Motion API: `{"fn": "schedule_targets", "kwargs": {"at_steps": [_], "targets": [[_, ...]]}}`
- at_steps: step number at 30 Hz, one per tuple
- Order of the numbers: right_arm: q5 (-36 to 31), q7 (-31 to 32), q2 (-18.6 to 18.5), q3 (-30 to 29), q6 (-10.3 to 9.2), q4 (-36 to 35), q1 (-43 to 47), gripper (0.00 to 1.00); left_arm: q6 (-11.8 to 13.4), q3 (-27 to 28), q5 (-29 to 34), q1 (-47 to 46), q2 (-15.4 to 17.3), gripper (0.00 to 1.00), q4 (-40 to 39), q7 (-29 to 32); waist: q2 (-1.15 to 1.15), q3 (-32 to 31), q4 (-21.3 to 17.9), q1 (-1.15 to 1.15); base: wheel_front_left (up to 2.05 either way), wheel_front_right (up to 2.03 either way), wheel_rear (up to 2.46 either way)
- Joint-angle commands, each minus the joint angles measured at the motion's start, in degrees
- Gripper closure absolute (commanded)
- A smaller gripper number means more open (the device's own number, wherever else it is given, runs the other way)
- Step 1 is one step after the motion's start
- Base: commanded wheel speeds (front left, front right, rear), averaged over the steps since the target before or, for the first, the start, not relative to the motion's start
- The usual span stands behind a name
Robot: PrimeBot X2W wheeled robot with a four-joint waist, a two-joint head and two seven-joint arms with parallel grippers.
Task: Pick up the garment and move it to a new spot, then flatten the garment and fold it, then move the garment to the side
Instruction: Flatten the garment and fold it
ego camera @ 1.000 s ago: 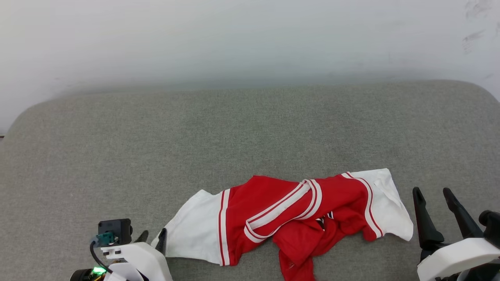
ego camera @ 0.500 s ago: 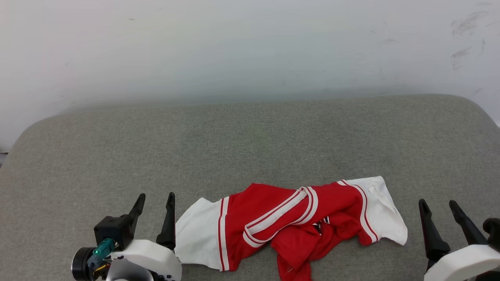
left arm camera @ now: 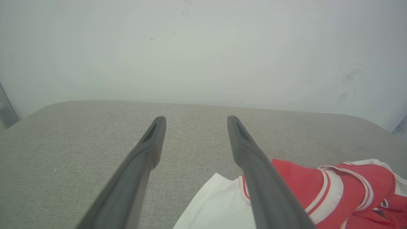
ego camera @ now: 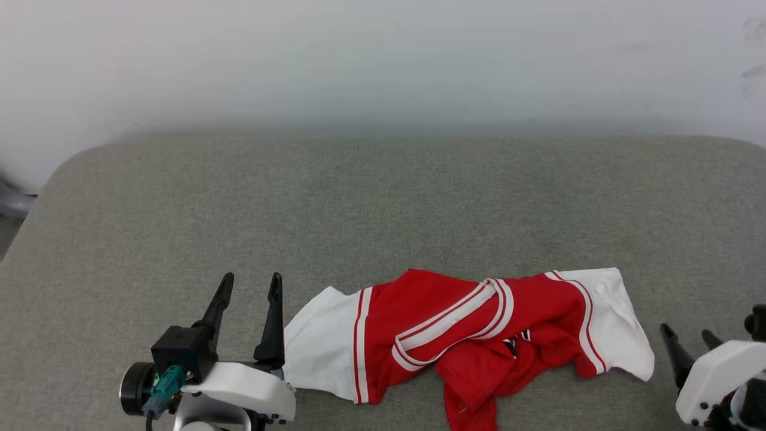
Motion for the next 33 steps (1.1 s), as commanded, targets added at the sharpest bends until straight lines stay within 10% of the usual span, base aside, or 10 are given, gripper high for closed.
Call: {"fn": "schedule_targets", "kwargs": {"at_steps": [1,19,20,22,33], "targets": [[0.8,2.1,-1.6,0.5,-0.02,1.6,-2.7,0.00,0.0,0.0,0.4,-0.7,-0.4,0.00,-0.5,-0.3,0.00,2.0,1.7,0.00,0.00,0.00,0.00],[10.9,23.0,-14.5,16.6,-0.02,22.9,-21.3,0.00,-4.6,0.6,2.8,-7.7,-6.5,0.00,1.6,-0.6,0.00,14.5,7.6,0.00,0.00,0.00,0.00],[11.5,24.1,-14.3,17.0,-0.02,23.9,-20.8,0.52,-4.8,0.8,2.6,-7.6,-6.7,0.00,2.1,-0.6,0.00,14.5,7.6,0.00,0.00,0.00,0.00],[12.6,24.8,-14.1,17.5,-0.01,24.7,-20.3,1.00,-5.3,1.1,2.7,-7.4,-6.9,0.00,2.7,-0.6,0.00,14.4,7.6,0.00,0.00,0.00,0.00],[12.4,17.0,-15.3,15.1,-0.02,19.0,-21.8,1.00,-7.1,1.8,-1.6,-7.0,-2.4,0.00,5.9,10.1,0.00,10.1,5.6,0.00,0.00,0.00,0.00]]}}
